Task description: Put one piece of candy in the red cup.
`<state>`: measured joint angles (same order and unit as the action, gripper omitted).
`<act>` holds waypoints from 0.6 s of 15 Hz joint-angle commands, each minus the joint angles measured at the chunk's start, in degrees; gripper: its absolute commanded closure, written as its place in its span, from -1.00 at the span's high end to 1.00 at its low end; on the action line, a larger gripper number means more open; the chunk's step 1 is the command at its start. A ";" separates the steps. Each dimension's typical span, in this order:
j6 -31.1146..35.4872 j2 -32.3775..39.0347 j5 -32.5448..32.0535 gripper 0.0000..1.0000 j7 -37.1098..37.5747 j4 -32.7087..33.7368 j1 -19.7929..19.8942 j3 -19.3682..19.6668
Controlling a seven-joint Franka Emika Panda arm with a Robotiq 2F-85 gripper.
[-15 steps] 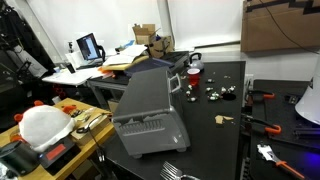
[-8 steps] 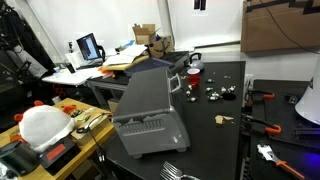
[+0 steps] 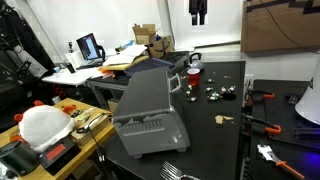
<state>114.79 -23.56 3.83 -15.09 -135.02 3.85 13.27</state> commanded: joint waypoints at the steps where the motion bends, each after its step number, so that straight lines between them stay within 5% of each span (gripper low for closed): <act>1: 3.46 2.82 1.87 1.00 2.27 -2.15 0.96 -0.82; 9: 13.97 10.08 3.35 1.00 9.04 -6.26 1.72 -1.96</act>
<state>125.40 -15.02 5.67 -8.84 -139.91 4.54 12.61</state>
